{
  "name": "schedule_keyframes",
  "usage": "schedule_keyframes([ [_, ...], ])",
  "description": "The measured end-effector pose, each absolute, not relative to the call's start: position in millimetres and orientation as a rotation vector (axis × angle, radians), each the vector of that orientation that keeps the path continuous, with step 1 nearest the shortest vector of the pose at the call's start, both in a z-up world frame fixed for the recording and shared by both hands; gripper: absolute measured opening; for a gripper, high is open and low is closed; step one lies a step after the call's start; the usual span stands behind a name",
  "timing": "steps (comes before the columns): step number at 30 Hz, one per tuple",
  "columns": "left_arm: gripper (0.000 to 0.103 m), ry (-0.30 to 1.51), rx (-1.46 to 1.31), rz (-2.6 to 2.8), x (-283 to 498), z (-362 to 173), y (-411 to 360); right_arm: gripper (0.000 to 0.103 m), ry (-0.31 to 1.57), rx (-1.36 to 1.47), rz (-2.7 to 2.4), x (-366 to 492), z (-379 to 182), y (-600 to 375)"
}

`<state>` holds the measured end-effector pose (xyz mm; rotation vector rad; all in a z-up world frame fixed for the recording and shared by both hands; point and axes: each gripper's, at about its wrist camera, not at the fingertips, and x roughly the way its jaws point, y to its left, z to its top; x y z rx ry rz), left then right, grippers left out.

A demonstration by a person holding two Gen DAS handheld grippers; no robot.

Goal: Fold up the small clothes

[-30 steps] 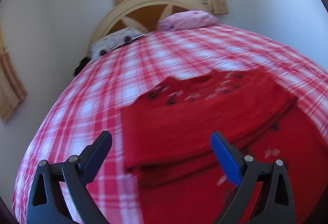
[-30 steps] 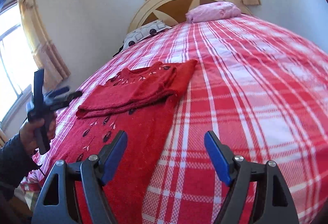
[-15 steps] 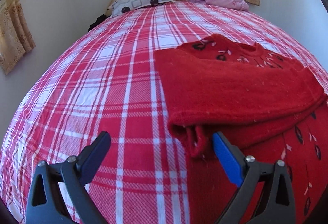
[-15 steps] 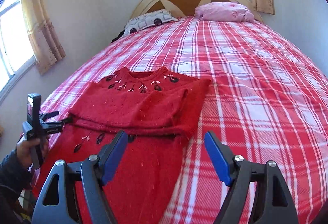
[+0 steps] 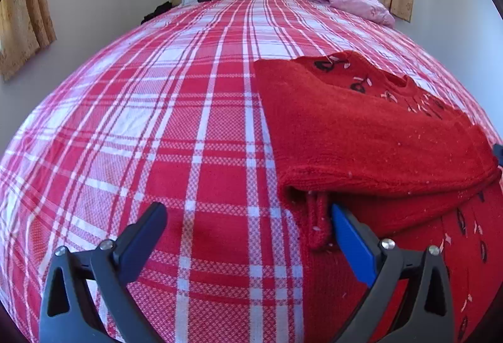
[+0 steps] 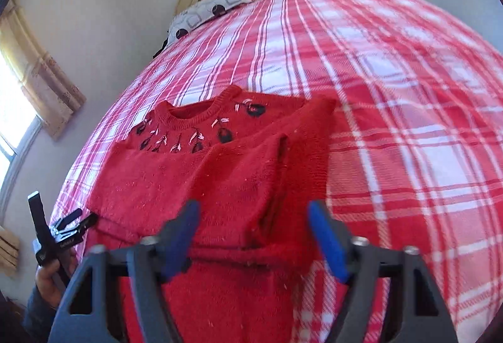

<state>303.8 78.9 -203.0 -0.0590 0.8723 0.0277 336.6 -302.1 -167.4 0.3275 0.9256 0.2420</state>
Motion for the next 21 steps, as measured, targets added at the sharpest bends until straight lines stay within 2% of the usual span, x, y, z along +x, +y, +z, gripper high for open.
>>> schedule_keyframes([
  [2, 0.103, 0.874, -0.115, 0.035, 304.6, -203.5, 87.7, 0.035, 0.945, 0.325, 0.235, 343.1, -172.7, -298.1],
  [3, 0.103, 0.870, -0.134, 0.043, 304.0, -203.3, 91.0, 0.030, 0.953, 0.321, 0.241, 345.2, -174.3, -295.5],
  [5, 0.103, 0.866, -0.153, 0.050, 303.1, -203.2, 93.5, 0.007, 0.939, 0.293, 0.234, 343.9, -170.7, -291.4],
  [11, 0.103, 0.891, -0.146, 0.063, 307.4, -206.2, 91.1, 0.007, 0.860, 0.268, 0.221, 329.9, -145.7, -301.0],
  [16, 0.103, 0.887, -0.157, 0.058, 307.6, -206.2, 92.5, 0.007, 0.947, 0.237, 0.193, 340.3, -170.7, -303.8],
  [19, 0.103, 0.883, -0.161, 0.057, 306.9, -205.8, 92.6, 0.009, 0.936, 0.276, 0.185, 338.0, -176.6, -309.9],
  [21, 0.103, 0.875, -0.168, 0.052, 305.5, -205.2, 93.6, 0.024, 0.934, 0.272, 0.178, 333.6, -173.3, -309.3],
])
